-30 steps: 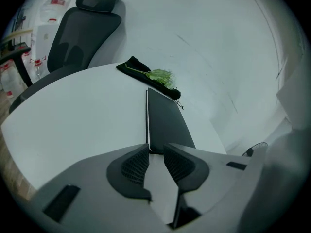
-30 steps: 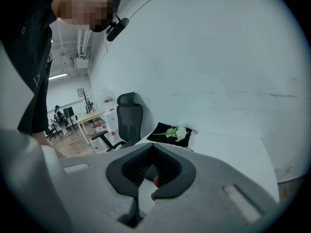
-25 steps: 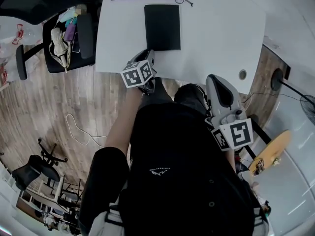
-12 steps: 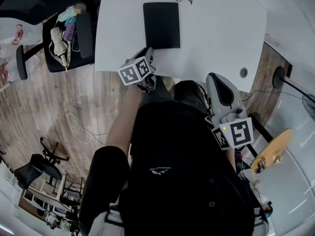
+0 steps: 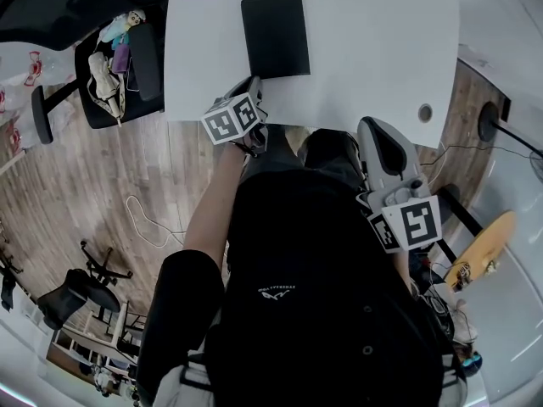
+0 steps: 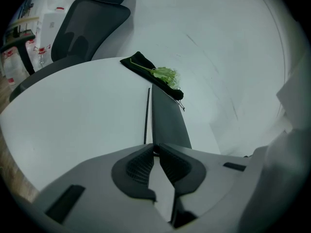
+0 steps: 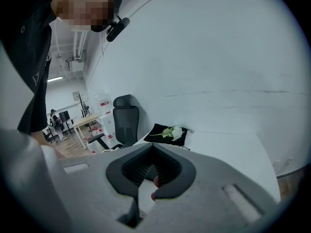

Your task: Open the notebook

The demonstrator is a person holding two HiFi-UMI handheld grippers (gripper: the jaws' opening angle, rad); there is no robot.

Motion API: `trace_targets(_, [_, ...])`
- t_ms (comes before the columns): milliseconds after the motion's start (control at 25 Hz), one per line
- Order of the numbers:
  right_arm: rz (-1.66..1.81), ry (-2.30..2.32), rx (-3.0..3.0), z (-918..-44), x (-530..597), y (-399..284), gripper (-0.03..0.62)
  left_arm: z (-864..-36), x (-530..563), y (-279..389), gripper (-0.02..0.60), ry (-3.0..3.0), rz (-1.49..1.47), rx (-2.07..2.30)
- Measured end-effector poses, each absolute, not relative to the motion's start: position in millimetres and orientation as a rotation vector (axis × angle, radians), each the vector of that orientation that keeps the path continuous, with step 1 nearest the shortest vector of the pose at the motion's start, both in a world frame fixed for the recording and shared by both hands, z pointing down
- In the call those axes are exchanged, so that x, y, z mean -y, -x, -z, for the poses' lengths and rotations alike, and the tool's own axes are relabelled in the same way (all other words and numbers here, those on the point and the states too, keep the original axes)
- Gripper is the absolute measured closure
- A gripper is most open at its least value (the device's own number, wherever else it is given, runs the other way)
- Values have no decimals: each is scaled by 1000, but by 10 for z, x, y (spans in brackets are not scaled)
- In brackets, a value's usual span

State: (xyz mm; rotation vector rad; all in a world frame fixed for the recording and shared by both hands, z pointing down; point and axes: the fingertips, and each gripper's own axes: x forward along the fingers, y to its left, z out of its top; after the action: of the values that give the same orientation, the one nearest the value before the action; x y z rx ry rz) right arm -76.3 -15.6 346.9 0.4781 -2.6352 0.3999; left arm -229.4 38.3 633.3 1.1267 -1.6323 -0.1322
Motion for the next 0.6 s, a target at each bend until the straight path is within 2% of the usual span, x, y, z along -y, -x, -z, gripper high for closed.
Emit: trace_targets(600, [-404, -406, 2675, -3429, 221, 464, 589, -6132, -373, 2260, 549, -1094, 49, 1772])
